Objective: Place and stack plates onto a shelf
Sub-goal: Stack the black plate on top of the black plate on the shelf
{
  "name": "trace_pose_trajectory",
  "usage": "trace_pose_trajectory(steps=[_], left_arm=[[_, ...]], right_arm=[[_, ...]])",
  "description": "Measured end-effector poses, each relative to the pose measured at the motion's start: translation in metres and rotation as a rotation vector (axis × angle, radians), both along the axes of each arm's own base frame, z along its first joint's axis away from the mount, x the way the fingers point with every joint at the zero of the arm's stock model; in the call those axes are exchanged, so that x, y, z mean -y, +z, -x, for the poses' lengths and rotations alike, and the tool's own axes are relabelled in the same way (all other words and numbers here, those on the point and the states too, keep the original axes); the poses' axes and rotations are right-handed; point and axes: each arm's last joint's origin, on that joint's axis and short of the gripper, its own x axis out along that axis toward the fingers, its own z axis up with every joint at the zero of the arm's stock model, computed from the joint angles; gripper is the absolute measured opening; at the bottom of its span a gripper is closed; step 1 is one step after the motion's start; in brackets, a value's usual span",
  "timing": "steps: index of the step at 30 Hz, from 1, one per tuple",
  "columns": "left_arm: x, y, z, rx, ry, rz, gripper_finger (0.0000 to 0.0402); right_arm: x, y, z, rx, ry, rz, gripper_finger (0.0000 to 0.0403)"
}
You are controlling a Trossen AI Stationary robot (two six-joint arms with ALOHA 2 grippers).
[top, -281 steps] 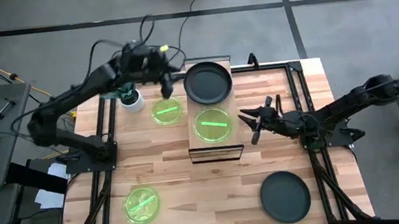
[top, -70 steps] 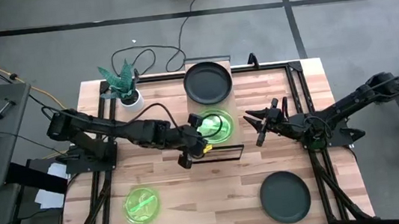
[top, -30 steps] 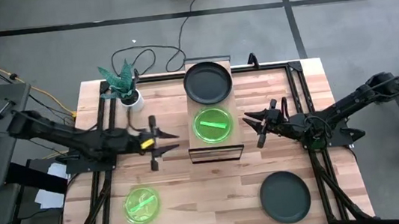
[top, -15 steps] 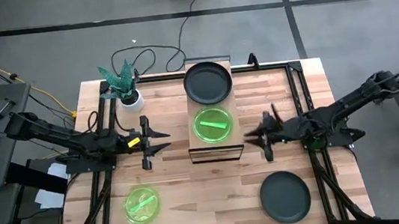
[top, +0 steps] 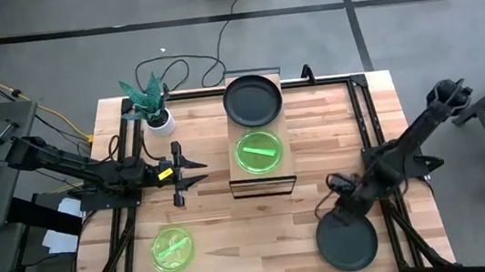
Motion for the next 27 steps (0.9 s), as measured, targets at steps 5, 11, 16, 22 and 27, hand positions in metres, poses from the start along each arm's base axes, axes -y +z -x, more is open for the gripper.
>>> trace_pose_trajectory(steps=[5, 11, 16, 22, 27], left_arm=[[0.0, 0.0, 0.0, -0.001, 0.0, 0.001, 0.0115], [0.0, 0.0, 0.0, -0.001, 0.0, 0.0, 0.0115], [0.0, -0.001, 0.0, -0.009, 0.0, -0.002, 0.0115], [0.0, -0.002, 0.0, -0.019, 0.001, -0.005, 0.0115], [0.0, -0.002, 0.0, -0.019, 0.0, -0.005, 0.0115]], right_arm=[[-0.009, -0.018, 0.001, -0.102, 0.033, 0.068, 0.0089], [-0.014, -0.032, -0.001, -0.191, 0.095, 0.088, 0.0089], [-0.015, -0.04, -0.002, -0.226, 0.132, 0.126, 0.0089], [-0.017, -0.047, -0.003, -0.256, 0.172, 0.147, 0.0089], [-0.019, -0.053, -0.005, -0.285, 0.215, 0.164, 0.0064]])
